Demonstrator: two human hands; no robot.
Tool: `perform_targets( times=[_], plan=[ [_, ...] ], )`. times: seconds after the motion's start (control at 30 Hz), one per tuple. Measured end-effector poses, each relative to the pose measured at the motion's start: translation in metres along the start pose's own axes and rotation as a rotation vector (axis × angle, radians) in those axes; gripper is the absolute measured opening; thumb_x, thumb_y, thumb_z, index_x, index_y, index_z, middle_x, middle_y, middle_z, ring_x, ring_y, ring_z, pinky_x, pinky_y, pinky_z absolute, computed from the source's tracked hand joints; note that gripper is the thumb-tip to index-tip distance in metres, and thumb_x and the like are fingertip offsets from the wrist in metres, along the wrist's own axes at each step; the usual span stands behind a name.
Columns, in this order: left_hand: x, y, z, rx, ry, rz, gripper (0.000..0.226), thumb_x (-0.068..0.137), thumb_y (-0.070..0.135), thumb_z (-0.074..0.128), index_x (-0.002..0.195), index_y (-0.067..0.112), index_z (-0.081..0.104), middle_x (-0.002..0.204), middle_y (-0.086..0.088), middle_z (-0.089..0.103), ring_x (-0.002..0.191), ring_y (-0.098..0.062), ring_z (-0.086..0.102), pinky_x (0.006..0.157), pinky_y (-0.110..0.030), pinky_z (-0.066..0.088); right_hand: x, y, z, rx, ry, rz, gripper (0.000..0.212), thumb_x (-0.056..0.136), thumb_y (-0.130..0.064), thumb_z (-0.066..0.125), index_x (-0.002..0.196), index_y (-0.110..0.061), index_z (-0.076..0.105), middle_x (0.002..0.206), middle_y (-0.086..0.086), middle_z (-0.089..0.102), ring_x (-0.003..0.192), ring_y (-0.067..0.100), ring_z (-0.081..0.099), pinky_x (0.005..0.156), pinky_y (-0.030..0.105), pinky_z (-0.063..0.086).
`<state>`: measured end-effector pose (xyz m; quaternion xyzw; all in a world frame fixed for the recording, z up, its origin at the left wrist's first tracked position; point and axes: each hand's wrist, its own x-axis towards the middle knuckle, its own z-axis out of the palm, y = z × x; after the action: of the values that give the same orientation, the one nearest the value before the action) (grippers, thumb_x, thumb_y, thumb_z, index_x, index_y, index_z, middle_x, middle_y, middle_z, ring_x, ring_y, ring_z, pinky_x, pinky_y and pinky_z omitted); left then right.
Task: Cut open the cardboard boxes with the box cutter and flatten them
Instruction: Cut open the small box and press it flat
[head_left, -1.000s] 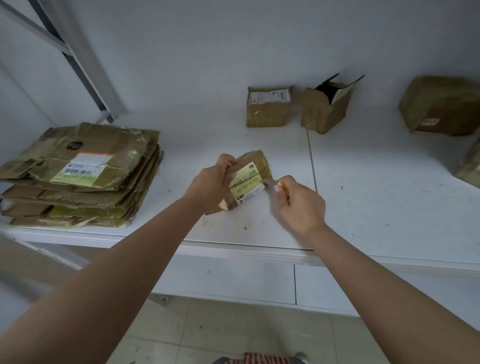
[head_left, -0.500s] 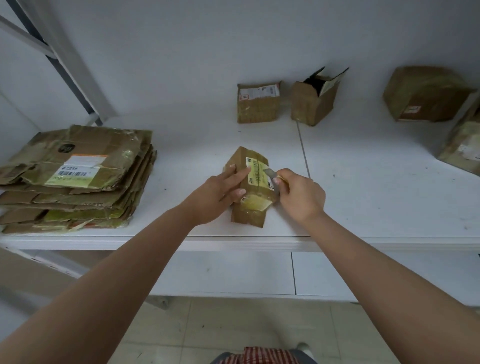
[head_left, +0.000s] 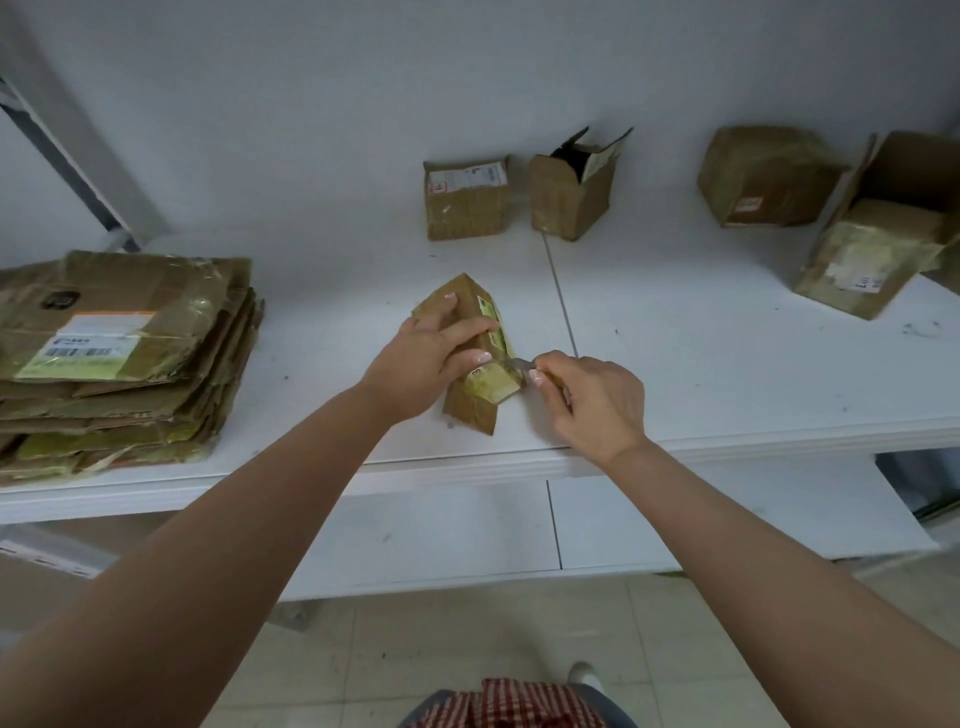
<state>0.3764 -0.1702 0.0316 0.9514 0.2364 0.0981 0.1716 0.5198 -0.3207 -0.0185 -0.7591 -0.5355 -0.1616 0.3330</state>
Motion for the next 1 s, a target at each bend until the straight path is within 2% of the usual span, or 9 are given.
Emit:
perform_targets(
  times=[0.17,0.3,0.43,0.63,0.73,0.83,0.93,1.0],
  plan=[
    [-0.003,0.004,-0.003,0.002,-0.012,-0.011,0.04,0.1,0.036,0.041,0.14,0.033,0.043,0.156,-0.013,0.022,0.141,-0.03,0.021,0.112,-0.038,0.017,-0.002,-0.005,0.002,-0.009,0.018,-0.003,0.009,0.085,-0.024,0.06,0.079,-0.022,0.066,0.047,-0.006,0.05,0.041,0.02,0.047,0.047,0.018,0.027],
    [-0.004,0.001,-0.001,0.001,-0.019,-0.021,0.039,0.1,0.037,0.04,0.139,0.033,0.043,0.156,-0.011,0.022,0.142,-0.03,0.02,0.111,-0.037,0.019,-0.001,-0.008,0.005,-0.008,0.017,-0.071,0.018,0.087,-0.024,0.05,0.082,-0.02,0.067,0.05,-0.005,0.052,0.042,0.022,0.047,0.044,0.021,0.033],
    [-0.006,-0.005,-0.001,-0.008,-0.032,0.003,0.038,0.101,0.036,0.039,0.138,0.032,0.044,0.155,-0.01,0.024,0.144,-0.027,0.016,0.109,-0.036,0.02,-0.004,-0.006,0.011,-0.076,-0.002,-0.131,0.016,0.079,-0.014,0.054,0.084,-0.018,0.069,0.05,-0.004,0.052,0.041,0.023,0.047,0.048,0.019,0.026],
    [-0.004,0.001,-0.002,0.001,-0.05,0.016,0.038,0.102,0.035,0.037,0.138,0.029,0.044,0.155,-0.009,0.026,0.144,-0.025,0.016,0.108,-0.036,0.019,-0.014,0.006,0.01,-0.144,-0.033,-0.116,0.021,0.079,-0.015,0.047,0.079,-0.019,0.068,0.047,-0.003,0.048,0.038,0.023,0.042,0.046,0.019,0.022],
    [0.002,0.002,0.0,-0.009,-0.087,0.023,0.038,0.099,0.047,0.035,0.135,0.036,0.043,0.155,-0.005,0.026,0.146,-0.023,0.01,0.112,-0.04,0.019,-0.019,0.012,0.006,-0.152,-0.043,-0.076,0.026,0.08,-0.018,0.042,0.075,-0.018,0.068,0.046,-0.003,0.05,0.036,0.024,0.041,0.045,0.018,0.022],
    [0.005,0.006,0.0,0.014,-0.069,-0.132,0.037,0.091,0.066,0.035,0.124,0.052,0.044,0.157,0.006,0.023,0.14,-0.028,0.018,0.104,-0.048,0.034,-0.02,0.01,0.004,-0.097,-0.054,-0.029,0.026,0.083,-0.022,0.04,0.075,-0.015,0.064,0.047,-0.003,0.051,0.036,0.024,0.042,0.047,0.019,0.022],
    [0.004,0.014,0.001,0.042,0.02,-0.183,0.027,0.096,0.053,0.038,0.121,0.049,0.049,0.154,0.012,0.028,0.133,-0.022,0.026,0.091,-0.039,0.041,-0.02,0.009,0.003,0.005,-0.025,0.092,0.028,0.089,-0.024,0.038,0.081,-0.01,0.061,0.051,0.0,0.052,0.039,0.024,0.043,0.046,0.02,0.025],
    [0.003,0.016,0.001,-0.053,0.036,-0.117,0.03,0.099,0.038,0.041,0.128,0.041,0.047,0.147,0.01,0.039,0.129,-0.018,0.029,0.093,-0.04,0.043,-0.015,0.012,0.001,0.086,-0.013,0.173,0.027,0.093,-0.022,0.038,0.093,-0.006,0.06,0.064,0.005,0.058,0.049,0.026,0.048,0.047,0.025,0.033]
  ],
)
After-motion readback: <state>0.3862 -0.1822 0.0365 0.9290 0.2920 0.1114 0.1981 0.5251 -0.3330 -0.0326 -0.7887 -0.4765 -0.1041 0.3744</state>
